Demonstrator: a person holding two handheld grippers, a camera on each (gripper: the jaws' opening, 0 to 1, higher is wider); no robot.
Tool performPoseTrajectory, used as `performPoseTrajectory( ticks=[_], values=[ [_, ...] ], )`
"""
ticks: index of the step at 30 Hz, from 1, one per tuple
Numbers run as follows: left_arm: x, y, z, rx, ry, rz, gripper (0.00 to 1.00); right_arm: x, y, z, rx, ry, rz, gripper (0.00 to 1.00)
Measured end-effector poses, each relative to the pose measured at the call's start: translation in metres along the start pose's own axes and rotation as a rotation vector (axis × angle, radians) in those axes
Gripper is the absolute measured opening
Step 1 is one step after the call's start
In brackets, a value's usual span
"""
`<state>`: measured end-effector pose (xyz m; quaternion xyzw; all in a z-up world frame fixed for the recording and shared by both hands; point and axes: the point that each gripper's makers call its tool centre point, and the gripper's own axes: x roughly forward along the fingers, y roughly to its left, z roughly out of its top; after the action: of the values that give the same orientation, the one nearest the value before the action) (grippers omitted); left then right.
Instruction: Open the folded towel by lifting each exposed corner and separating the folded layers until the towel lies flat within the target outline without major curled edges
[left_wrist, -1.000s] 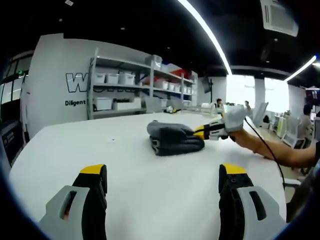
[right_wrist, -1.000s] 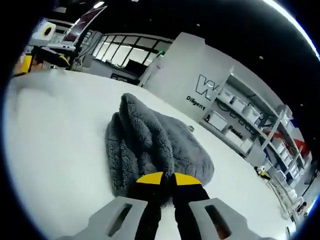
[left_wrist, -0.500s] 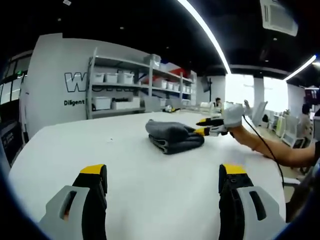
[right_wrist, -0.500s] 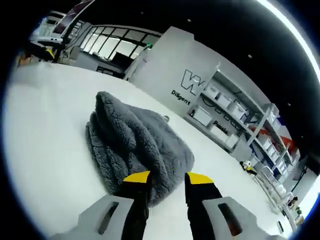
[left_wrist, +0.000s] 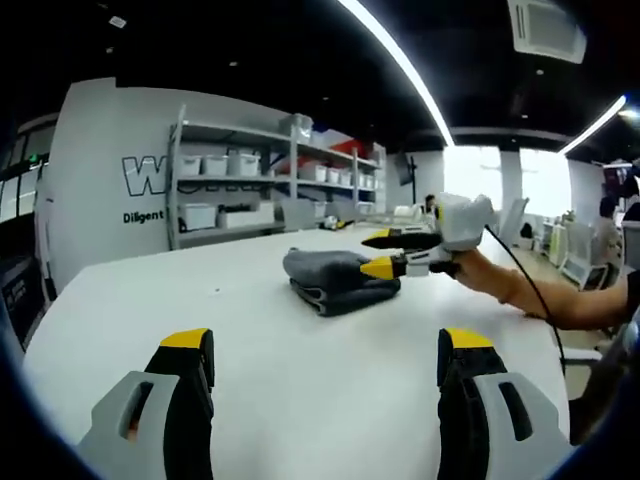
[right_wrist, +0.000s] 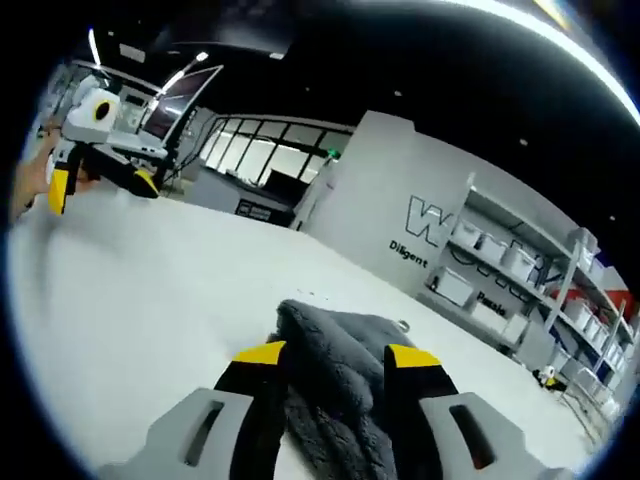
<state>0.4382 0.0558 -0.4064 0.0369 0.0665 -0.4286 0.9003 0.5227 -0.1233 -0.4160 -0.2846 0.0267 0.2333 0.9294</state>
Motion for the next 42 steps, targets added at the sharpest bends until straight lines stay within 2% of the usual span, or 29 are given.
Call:
performPoseTrajectory(
  ticks=[1, 3, 4, 5, 6, 7, 9, 12, 15, 17, 19, 22, 27, 32, 39, 42],
  values=[
    [0.0, 0.001, 0.0, -0.001, 0.001, 0.0, 0.91, 0.004, 0.008, 0.005, -0.038, -0.014, 0.018, 0.39],
    [0.001, 0.001, -0.002, -0.004, 0.006, 0.0, 0.91, 0.007, 0.022, 0.015, -0.051, -0.061, 0.058, 0.39],
    [0.001, 0.001, -0.003, -0.007, 0.012, 0.0, 0.91, 0.009, 0.027, 0.018, -0.057, -0.053, 0.066, 0.39],
    [0.002, 0.002, -0.004, -0.005, 0.014, 0.0, 0.91, 0.011, 0.029, 0.018, -0.098, -0.029, 0.065, 0.39],
    [0.002, 0.002, -0.004, -0.005, 0.014, -0.001, 0.91, 0.013, 0.026, 0.024, -0.153, -0.037, 0.027, 0.39],
    [0.003, 0.002, -0.007, -0.014, 0.018, -0.002, 0.91, 0.015, 0.025, 0.028, -0.173, -0.047, 0.005, 0.38],
    [0.004, 0.004, -0.008, -0.025, 0.023, 0.0, 0.91, 0.019, 0.028, 0.03, -0.175, -0.041, 0.006, 0.37],
    [0.004, 0.004, -0.007, -0.025, 0.016, 0.001, 0.91, 0.035, 0.024, 0.018, -0.188, 0.041, -0.026, 0.37],
    [0.004, 0.002, -0.009, -0.021, 0.018, -0.002, 0.91, 0.05, 0.019, 0.013, -0.224, 0.043, -0.059, 0.35],
    [0.005, 0.004, -0.008, -0.021, 0.021, 0.002, 0.91, 0.057, 0.018, 0.006, -0.301, 0.053, -0.059, 0.28],
    [0.005, 0.004, -0.009, -0.023, 0.024, 0.0, 0.91, 0.062, 0.018, -0.002, -0.277, 0.073, -0.05, 0.17],
    [0.006, 0.001, -0.009, -0.02, 0.026, -0.006, 0.91, 0.062, 0.022, -0.01, -0.268, 0.088, -0.026, 0.07],
    [0.006, 0.001, -0.009, -0.015, 0.028, -0.006, 0.91, 0.054, 0.017, -0.006, -0.214, 0.065, -0.034, 0.05],
    [0.006, 0.002, -0.01, -0.021, 0.031, -0.005, 0.91, 0.044, 0.008, 0.007, -0.162, 0.021, -0.048, 0.04],
    [0.005, 0.005, -0.012, -0.025, 0.037, 0.0, 0.91, 0.026, -0.018, 0.01, -0.092, -0.024, -0.087, 0.04],
    [0.005, 0.004, -0.013, -0.022, 0.04, 0.004, 0.91, 0.016, -0.032, 0.01, -0.031, -0.048, -0.112, 0.04]
  ],
)
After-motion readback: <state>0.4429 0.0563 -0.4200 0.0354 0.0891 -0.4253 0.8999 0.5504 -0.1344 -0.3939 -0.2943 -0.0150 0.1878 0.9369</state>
